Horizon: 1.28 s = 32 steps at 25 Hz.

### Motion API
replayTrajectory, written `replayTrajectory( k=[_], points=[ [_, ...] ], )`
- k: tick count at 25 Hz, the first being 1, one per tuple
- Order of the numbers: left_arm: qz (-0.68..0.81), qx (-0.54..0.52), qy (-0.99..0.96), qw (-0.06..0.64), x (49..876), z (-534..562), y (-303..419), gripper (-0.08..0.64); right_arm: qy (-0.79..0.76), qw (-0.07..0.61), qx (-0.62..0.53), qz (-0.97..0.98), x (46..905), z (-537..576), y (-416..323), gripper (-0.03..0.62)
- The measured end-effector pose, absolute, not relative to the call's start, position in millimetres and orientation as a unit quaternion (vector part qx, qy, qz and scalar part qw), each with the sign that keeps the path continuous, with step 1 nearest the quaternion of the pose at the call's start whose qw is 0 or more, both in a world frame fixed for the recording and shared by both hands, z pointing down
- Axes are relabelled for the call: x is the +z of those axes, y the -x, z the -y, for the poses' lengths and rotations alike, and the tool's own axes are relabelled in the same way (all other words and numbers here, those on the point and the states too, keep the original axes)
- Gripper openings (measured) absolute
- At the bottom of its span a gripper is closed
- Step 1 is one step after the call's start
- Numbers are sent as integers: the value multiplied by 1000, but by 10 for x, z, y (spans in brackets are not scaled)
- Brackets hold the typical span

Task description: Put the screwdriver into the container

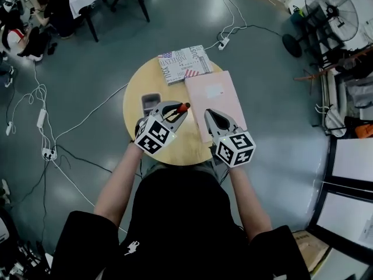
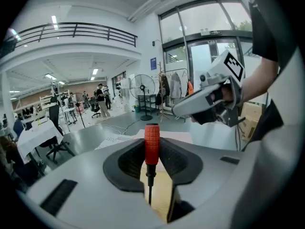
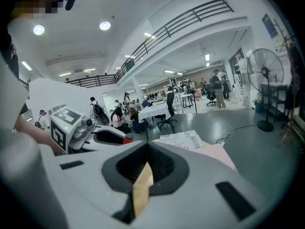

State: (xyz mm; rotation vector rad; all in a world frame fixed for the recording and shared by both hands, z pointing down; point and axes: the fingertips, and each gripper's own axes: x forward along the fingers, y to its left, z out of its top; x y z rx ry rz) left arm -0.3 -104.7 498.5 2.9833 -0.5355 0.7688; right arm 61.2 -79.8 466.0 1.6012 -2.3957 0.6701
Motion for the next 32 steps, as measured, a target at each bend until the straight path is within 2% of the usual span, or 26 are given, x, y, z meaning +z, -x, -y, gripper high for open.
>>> replayTrajectory(
  k=[9, 19, 32],
  points=[
    [274, 176, -944, 59, 4731, 1395, 495, 95, -500, 100, 218, 832, 4634, 951, -264, 2],
    [392, 92, -903, 148, 4723, 1973, 1130, 95, -461, 118, 226, 850, 4825, 1128, 8, 2],
    [477, 50, -853, 206, 5053, 2427, 1309, 95, -417, 133, 269, 858, 5252, 1532, 222, 2]
  ],
)
